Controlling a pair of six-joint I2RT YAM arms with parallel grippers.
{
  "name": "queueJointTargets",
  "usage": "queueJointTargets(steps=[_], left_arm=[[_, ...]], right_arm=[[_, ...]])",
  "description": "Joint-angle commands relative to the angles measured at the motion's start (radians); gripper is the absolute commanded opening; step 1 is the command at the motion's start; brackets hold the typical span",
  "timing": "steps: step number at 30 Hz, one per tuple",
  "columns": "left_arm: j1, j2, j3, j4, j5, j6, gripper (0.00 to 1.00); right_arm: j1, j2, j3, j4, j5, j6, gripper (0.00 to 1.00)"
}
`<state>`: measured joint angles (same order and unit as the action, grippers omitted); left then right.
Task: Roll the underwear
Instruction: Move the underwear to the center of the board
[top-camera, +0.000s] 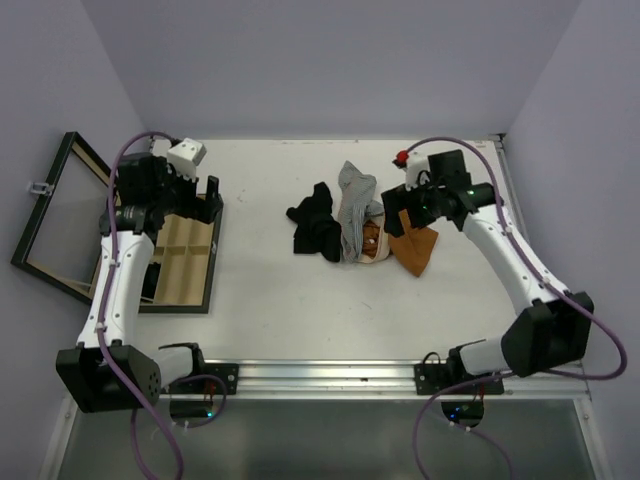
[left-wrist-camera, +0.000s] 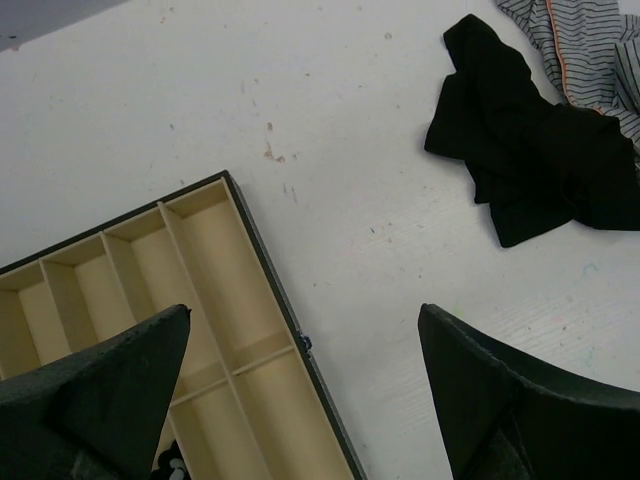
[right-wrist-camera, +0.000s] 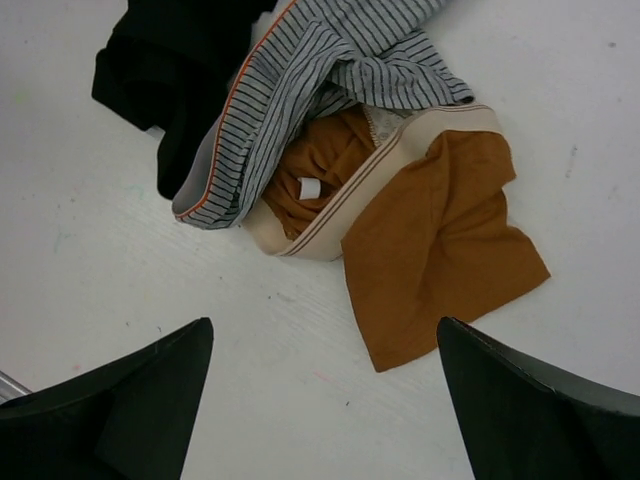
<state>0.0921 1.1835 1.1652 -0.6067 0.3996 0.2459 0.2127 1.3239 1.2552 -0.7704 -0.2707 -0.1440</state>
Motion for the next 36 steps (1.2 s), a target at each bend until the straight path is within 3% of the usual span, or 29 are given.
queueJointTargets(steps=[1, 3, 8, 15, 21, 22, 26, 30, 36], left_arm=[[0.003, 0.024, 0.060, 0.039, 0.045, -0.019, 1.00], [0.000, 0.040, 0.077, 0.022, 0.064, -0.014, 1.00], [-0.011, 0.071, 0.087, 0.024, 0.108, -0.022, 1.00], [-0.057, 0.071, 0.051, 0.077, 0.090, -0.005, 1.00], [-0.199, 0.128, 0.051, 0.082, 0.024, 0.076, 1.00], [-0.228, 0.151, 0.048, 0.084, -0.008, 0.082, 0.95], [-0.404, 0.208, 0.021, 0.128, -0.071, 0.119, 0.84], [-0.502, 0.277, -0.041, 0.176, -0.045, 0.162, 0.70], [-0.531, 0.324, -0.127, 0.240, 0.019, 0.298, 0.69]], right_arm=[[0.115, 0.118, 0.078, 0.071, 0.063, 0.020, 0.98], [0.157, 0.217, 0.120, 0.085, 0.099, 0.027, 0.95], [0.228, 0.423, 0.231, 0.099, 0.113, 0.098, 0.72], [0.240, 0.627, 0.288, 0.105, 0.241, 0.104, 0.61], [0.157, 0.698, 0.242, 0.134, 0.301, 0.012, 0.51], [0.111, 0.707, 0.243, 0.135, 0.304, -0.021, 0.50], [-0.013, 0.738, 0.285, 0.143, 0.340, -0.117, 0.49], [-0.068, 0.709, 0.377, 0.120, 0.329, -0.189, 0.51], [-0.030, 0.516, 0.394, 0.019, -0.009, -0.094, 0.61]])
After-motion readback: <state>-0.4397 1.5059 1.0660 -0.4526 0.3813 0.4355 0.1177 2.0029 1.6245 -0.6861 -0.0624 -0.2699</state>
